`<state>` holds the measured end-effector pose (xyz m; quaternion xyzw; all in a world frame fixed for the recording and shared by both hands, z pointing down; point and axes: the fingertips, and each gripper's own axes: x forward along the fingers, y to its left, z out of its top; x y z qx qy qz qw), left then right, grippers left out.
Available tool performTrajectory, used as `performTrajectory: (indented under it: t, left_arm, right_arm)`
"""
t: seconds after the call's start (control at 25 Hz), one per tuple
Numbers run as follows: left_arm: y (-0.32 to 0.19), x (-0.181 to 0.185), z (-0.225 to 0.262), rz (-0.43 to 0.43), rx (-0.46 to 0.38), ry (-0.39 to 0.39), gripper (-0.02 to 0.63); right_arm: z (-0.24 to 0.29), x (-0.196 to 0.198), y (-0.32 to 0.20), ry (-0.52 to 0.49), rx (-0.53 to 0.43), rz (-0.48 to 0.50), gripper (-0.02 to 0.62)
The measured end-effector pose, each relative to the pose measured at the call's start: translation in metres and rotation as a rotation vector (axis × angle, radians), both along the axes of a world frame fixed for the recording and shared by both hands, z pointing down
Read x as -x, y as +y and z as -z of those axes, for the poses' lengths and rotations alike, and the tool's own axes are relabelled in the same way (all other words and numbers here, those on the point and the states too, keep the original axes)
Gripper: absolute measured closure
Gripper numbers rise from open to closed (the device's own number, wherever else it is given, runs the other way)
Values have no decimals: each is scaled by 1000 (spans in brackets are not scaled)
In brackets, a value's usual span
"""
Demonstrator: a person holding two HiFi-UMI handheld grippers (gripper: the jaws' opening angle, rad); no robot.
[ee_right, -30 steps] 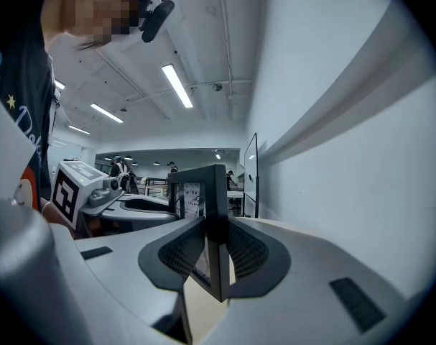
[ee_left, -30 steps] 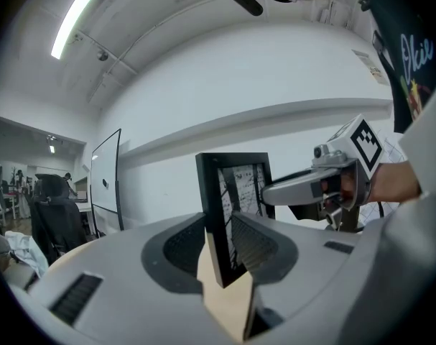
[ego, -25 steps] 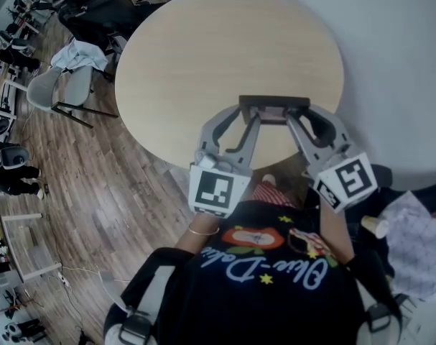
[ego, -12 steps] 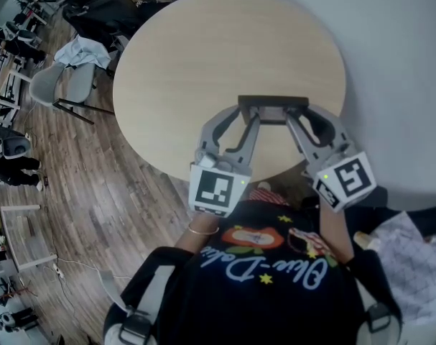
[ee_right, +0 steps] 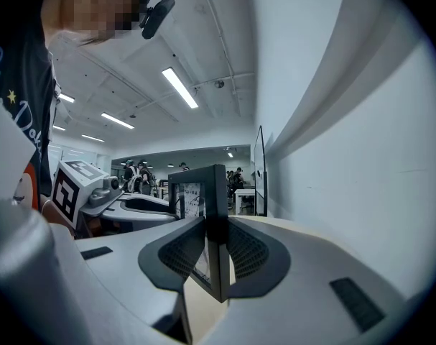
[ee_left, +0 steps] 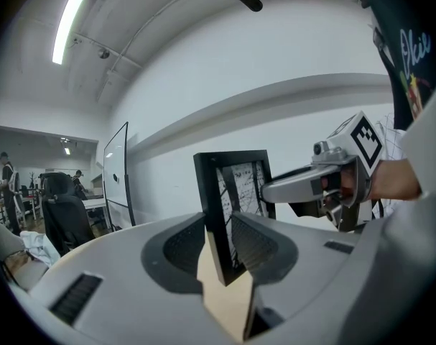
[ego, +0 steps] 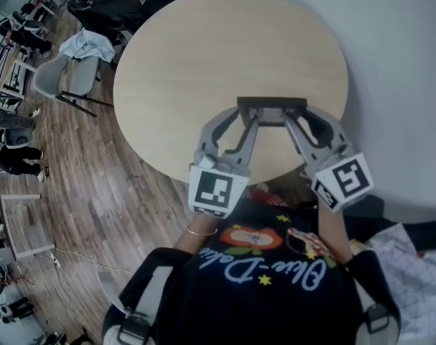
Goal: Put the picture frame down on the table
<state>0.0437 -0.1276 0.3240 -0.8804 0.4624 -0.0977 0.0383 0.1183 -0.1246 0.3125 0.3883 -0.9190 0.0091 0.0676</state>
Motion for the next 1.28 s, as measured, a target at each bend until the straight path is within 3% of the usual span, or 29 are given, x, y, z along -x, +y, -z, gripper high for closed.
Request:
performTrajectory:
  t: [0.56, 1.28]
  left_arm:
    - [-42, 16, -9, -8, 28, -44, 509]
    - [-72, 29, -49, -24, 123, -63, 509]
  right_arm:
    - [-7, 15, -43, 8, 17, 7, 526]
    - [-43, 27, -74, 40, 100, -14, 526]
